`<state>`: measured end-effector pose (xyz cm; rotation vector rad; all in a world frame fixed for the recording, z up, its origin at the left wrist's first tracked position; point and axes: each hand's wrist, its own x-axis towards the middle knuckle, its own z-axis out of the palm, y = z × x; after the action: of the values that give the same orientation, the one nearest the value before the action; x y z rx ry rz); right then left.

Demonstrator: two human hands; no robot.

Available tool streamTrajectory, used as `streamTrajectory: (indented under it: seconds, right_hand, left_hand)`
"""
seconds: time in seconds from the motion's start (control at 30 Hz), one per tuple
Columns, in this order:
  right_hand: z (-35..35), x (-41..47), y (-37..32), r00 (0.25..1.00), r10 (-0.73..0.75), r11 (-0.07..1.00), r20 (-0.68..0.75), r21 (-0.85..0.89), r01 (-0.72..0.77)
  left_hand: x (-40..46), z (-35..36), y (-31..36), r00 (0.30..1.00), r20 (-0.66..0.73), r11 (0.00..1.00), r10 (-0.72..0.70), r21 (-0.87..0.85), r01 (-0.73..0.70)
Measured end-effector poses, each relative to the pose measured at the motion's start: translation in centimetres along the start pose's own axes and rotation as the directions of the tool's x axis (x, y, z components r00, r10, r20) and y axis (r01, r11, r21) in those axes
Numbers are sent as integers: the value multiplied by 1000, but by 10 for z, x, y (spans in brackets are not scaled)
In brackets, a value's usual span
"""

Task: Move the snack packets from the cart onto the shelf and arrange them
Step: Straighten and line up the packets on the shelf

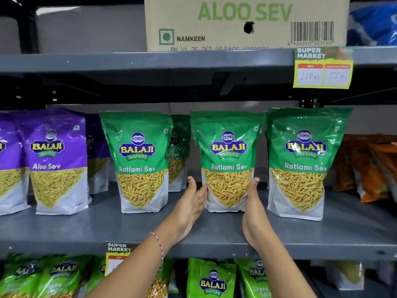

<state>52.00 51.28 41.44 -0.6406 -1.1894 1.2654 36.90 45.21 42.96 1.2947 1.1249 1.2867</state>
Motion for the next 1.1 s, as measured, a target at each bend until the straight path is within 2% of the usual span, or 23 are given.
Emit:
streamTrajectory:
  seconds: [0.23, 0.33, 0.53, 0.67, 0.73, 0.8, 0.87, 0.93, 1.0, 1.03, 1.1]
  right_hand:
    - [2, 1, 2, 999, -37, 999, -14, -22, 37]
    - [4, -1, 1, 999, -42, 999, -13, -16, 41]
    - [7, -5, -2, 996, -91, 994, -10, -56, 91]
    - [7, -8, 0, 995, -97, 986, -5, -140, 95]
    - [8, -15, -2, 991, -114, 957, -63, -275, 93]
    - [12, -28, -5, 942, -287, 894, -172, -402, 199]
    - [29, -47, -6, 842, -492, 822, -221, -435, 367]
    - [55, -61, -3, 825, -545, 795, -147, -402, 454]
    - [86, -62, 7, 903, -429, 852, -8, -335, 402]
    - [103, -58, 12, 939, -337, 885, 67, -316, 341]
    - [134, -44, 21, 974, -131, 930, 182, -317, 185]
  left_hand:
    - [2, 1, -2, 1000, 10, 1000, -3, 24, 3]
    - [-1, 5, 1, 999, -29, 1000, 19, 1, -19]
    - [-6, 6, 4, 1000, 21, 998, 17, 67, -18]
    - [-7, 8, 2, 999, -30, 990, 30, 140, -25]
    - [-13, 4, -1, 995, -70, 985, 73, 161, -61]
    - [-24, -9, -3, 960, -214, 978, 182, 143, -154]
    - [-46, -34, -6, 875, -340, 938, 346, 125, -323]
    - [-62, -68, -7, 771, -461, 891, 439, 110, -441]
    - [-65, -111, -3, 694, -564, 876, 448, 123, -465]
    - [-61, -134, -1, 695, -579, 887, 426, 115, -447]
    - [-54, -164, 9, 776, -554, 938, 302, 30, -344]
